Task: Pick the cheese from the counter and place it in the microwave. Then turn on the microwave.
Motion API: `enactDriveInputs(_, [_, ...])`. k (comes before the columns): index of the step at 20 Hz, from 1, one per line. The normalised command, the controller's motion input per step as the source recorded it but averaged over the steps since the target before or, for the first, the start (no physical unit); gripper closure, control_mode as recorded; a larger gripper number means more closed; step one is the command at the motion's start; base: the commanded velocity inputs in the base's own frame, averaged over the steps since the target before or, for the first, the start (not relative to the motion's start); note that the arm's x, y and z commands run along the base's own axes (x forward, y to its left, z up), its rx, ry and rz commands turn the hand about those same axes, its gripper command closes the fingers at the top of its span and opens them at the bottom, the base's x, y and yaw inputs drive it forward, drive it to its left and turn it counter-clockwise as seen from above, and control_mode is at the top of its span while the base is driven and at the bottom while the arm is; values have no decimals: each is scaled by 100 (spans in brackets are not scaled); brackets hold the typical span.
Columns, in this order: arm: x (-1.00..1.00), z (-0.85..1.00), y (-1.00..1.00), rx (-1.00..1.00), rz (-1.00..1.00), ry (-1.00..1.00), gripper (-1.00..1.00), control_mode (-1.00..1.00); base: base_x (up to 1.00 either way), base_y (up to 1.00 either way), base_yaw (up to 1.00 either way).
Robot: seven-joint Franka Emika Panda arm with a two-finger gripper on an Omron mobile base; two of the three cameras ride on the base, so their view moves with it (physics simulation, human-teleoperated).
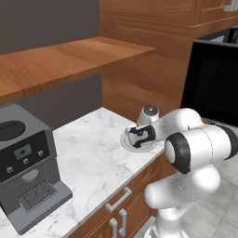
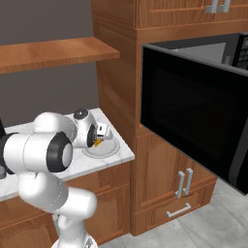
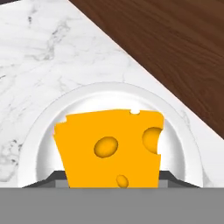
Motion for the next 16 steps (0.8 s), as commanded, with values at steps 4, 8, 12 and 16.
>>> enactDriveInputs(4, [-36, 41, 0, 0, 4, -5, 100, -100, 0, 0, 0])
enactDriveInputs(8, [-35, 46, 0, 0, 3, -4, 100, -100, 0, 0, 0])
enactDriveInputs(12, [-36, 46, 0, 0, 2, -3, 100, -100, 0, 0, 0])
enactDriveInputs(16, [-38, 44, 0, 0, 2, -1, 100, -100, 0, 0, 0])
